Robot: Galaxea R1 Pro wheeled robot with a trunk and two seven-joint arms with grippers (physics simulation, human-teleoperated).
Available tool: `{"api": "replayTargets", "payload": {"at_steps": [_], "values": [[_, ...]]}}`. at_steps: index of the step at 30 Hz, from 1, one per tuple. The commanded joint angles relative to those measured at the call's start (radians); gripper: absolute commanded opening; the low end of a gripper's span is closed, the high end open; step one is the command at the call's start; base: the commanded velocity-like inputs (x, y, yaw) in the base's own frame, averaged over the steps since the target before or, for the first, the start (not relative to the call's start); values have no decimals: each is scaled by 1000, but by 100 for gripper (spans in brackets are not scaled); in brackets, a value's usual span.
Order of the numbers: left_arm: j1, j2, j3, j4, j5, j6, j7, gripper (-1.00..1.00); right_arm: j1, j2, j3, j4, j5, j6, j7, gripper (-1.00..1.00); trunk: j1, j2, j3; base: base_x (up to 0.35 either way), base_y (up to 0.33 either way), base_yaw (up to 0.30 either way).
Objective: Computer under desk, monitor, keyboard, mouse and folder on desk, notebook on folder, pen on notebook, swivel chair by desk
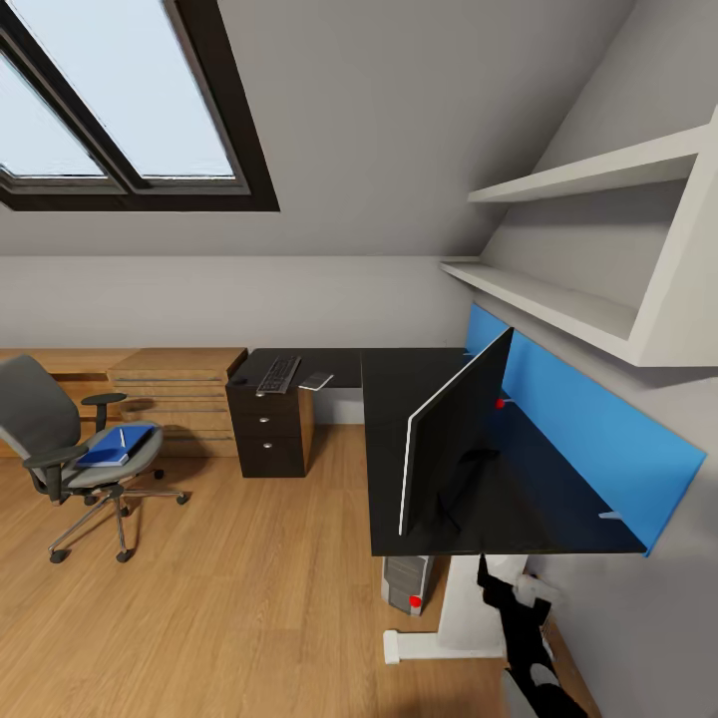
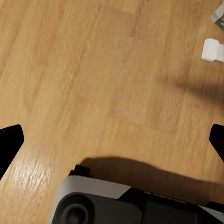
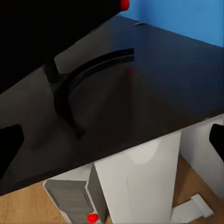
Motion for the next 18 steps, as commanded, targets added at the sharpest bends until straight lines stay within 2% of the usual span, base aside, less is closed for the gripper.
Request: {"api": "replayTargets", "payload": {"at_steps": [1, 4, 5, 6, 9, 10, 12, 18], "values": [[-1, 2, -8, -1, 8, -8, 7, 100, -1, -2, 0, -39, 0, 35, -9, 100, 0, -1, -1, 0, 0, 0], [-1, 2, -7, -1, 8, -24, 7, 100, -2, -10, 0, -158, 0, 161, -22, 100, 0, -1, -1, 0, 0, 0], [-1, 2, -8, -1, 9, -40, 7, 100, -3, -16, -1, -242, 0, 255, -28, 100, 0, -1, -1, 0, 0, 0], [-1, 2, -8, -1, 9, -50, 7, 100, -3, -20, -1, -284, 0, 303, -29, 100, 0, -1, -1, 0, 0, 0], [-1, 2, -8, -1, 9, -78, 7, 100, -8, -32, -2, -388, -4, 445, -33, 100, 0, -1, -1, 0, 0, 0], [-1, 2, -8, -1, 9, -95, 6, 100, -16, -38, -5, -436, -7, 527, -33, 100, 0, -1, -1, 0, 0, 0], [-1, 2, -9, -1, 9, -110, 5, 100, -36, -42, -11, -481, -17, 608, -33, 100, 0, -1, -1, 0, 0, 0], [-1, 2, -10, 0, 10, -125, 6, 100, -64, -40, -7, -519, -45, 685, -29, 100, 0, -1, -1, 0, 0, 0]]}}
